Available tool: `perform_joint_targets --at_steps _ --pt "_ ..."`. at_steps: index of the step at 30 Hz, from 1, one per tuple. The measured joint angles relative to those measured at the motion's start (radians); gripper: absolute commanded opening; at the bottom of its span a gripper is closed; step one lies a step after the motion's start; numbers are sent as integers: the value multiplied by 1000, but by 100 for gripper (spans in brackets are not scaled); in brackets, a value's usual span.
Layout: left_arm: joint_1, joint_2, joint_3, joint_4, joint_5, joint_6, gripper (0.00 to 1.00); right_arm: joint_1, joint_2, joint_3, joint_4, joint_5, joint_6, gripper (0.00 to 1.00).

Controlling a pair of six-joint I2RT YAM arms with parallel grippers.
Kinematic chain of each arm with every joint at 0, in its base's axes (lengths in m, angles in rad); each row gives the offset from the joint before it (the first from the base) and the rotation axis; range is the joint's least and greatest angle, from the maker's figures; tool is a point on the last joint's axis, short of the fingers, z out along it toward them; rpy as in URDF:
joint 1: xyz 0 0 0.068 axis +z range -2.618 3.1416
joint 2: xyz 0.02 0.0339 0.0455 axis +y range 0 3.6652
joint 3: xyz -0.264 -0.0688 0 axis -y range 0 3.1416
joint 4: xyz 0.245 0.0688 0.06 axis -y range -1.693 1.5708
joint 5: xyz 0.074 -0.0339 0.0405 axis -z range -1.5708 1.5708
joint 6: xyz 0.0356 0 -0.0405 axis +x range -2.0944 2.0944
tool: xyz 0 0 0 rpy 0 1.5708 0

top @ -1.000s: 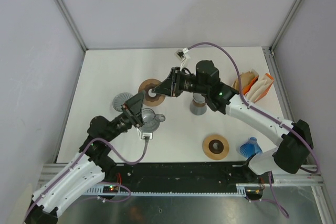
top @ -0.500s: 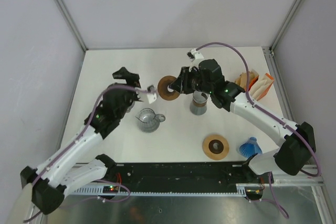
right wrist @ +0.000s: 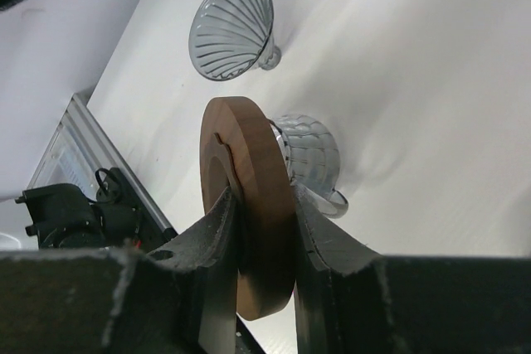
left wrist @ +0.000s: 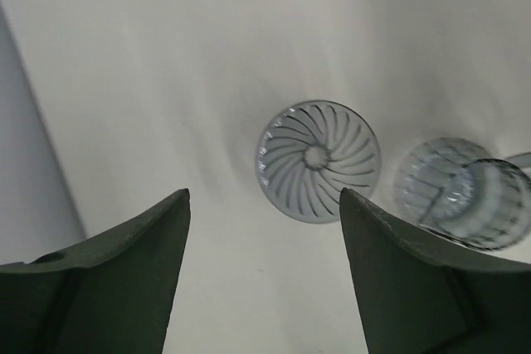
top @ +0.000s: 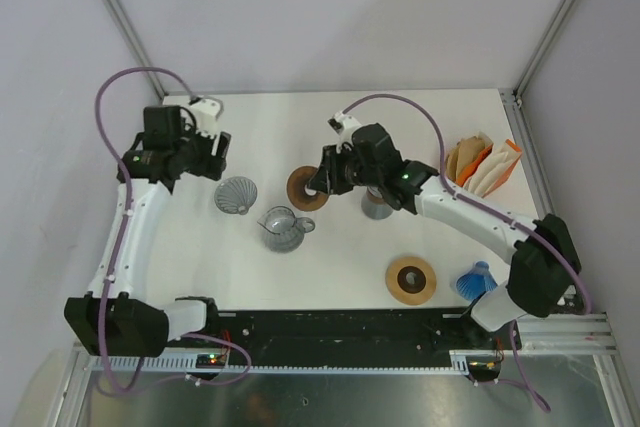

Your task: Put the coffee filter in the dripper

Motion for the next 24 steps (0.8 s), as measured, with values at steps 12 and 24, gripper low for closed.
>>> perform_joint_targets --at_steps 12,24 --pt "281 -6 -89 -46 475 -145 80 71 193 0 128 -66 71 0" --pt "288 -93 -204 -1 542 -146 79 88 338 86 158 -114 134 0"
